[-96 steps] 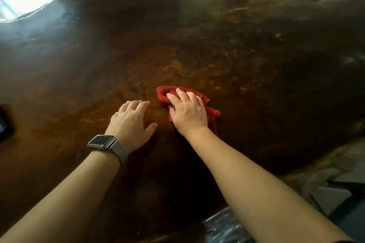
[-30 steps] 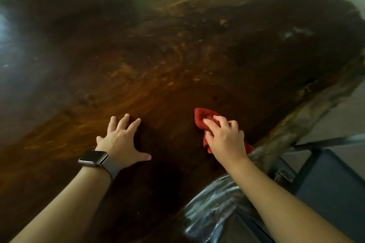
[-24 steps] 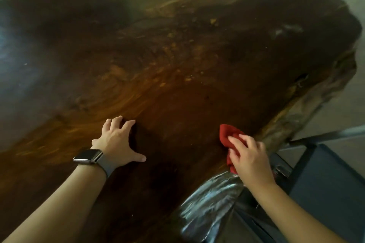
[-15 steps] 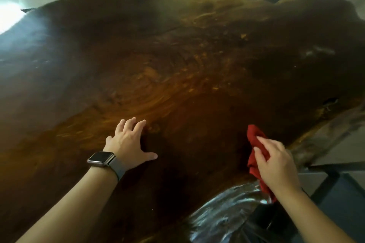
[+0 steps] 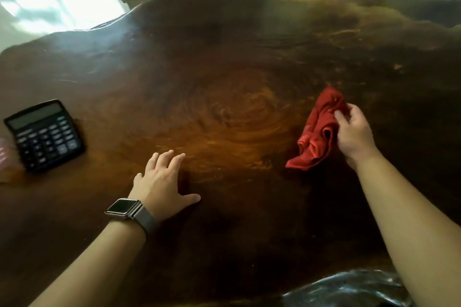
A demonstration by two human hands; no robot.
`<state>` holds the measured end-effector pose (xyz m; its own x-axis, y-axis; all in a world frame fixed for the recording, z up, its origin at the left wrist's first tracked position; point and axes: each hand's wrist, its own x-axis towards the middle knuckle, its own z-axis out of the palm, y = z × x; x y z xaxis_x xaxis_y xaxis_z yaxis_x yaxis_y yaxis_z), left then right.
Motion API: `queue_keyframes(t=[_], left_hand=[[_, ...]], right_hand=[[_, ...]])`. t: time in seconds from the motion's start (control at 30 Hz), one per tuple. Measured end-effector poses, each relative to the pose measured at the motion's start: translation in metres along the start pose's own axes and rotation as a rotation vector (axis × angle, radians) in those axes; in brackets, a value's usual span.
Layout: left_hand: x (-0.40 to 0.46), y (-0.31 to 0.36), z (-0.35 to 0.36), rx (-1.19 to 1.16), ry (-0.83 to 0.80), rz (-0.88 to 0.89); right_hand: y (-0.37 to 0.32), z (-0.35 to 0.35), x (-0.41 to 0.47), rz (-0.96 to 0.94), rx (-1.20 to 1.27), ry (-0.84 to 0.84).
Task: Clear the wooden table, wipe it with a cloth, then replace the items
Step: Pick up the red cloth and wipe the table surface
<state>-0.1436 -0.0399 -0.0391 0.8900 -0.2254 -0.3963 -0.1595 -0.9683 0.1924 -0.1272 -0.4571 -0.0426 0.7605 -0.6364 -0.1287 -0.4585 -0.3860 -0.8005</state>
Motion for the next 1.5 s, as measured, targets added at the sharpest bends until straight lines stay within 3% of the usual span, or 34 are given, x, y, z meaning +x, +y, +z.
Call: queue_keyframes(t=[0.2, 0.4, 0.5, 0.67, 1.1, 1.33, 1.5], left_hand=[[0.006, 0.005, -0.001, -0.026, 0.052, 0.021], [0.010, 0.003, 0.004, -0.023, 0.063, 0.008], [0.003, -0.015, 0.009, -0.010, 0.033, -0.058], [-0.024, -0.060, 0.014, -0.029, 0.003, -0.172], [-0.148, -0.196, 0.020, -0.084, -0.010, -0.468], [-0.206, -0.250, 0.019, -0.153, -0.010, -0.634], [-0.223, -0.261, 0.009, -0.166, 0.025, -0.663]], right_hand=[[0.026, -0.004, -0.010, -0.001, -0.541, -0.041], [0.008, 0.042, -0.026, -0.144, -0.813, -0.061], [-0.014, 0.075, -0.036, -0.196, -0.735, -0.092], [-0.049, 0.149, -0.090, -0.483, -0.683, -0.211], [-0.116, 0.294, -0.318, -0.928, -0.553, -0.558], [-0.117, 0.301, -0.442, -1.130, -0.426, -0.869], [-0.108, 0.279, -0.504, -1.412, -0.299, -1.361]])
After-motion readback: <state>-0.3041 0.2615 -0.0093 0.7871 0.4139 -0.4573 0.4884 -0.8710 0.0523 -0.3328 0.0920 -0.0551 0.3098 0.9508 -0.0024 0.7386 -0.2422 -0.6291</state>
